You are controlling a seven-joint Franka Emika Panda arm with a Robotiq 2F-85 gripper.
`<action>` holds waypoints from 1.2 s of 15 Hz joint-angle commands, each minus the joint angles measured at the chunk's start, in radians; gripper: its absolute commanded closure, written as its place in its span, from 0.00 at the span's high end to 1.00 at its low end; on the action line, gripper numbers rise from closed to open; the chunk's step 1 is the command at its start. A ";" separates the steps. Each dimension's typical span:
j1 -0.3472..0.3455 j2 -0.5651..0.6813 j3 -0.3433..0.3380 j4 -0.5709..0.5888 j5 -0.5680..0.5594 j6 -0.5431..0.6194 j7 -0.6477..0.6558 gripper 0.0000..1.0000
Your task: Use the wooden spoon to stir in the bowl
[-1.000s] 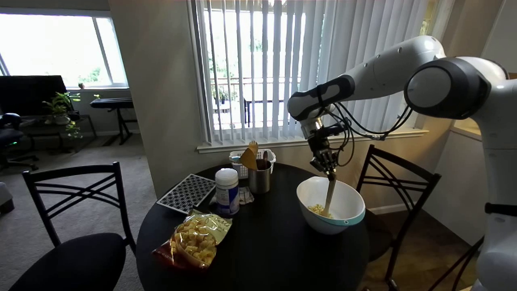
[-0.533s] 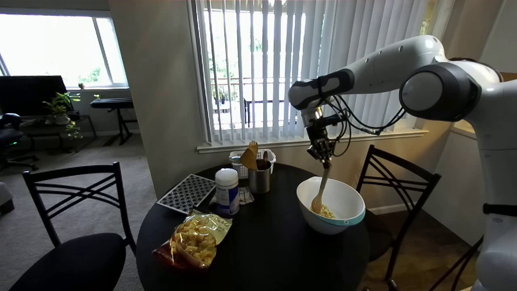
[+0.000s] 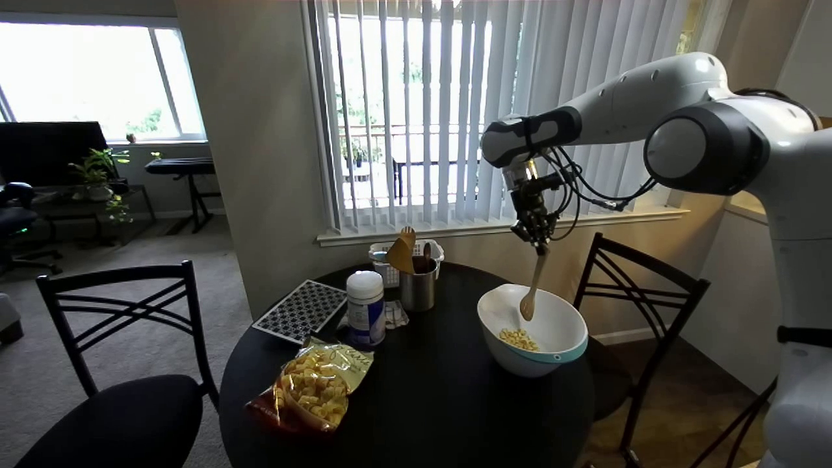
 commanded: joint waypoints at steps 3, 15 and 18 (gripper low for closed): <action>-0.039 -0.053 -0.022 -0.088 -0.017 0.044 0.032 0.03; -0.054 -0.090 -0.006 -0.304 0.026 0.056 0.027 0.03; -0.048 -0.076 0.011 -0.324 0.036 0.051 0.021 0.03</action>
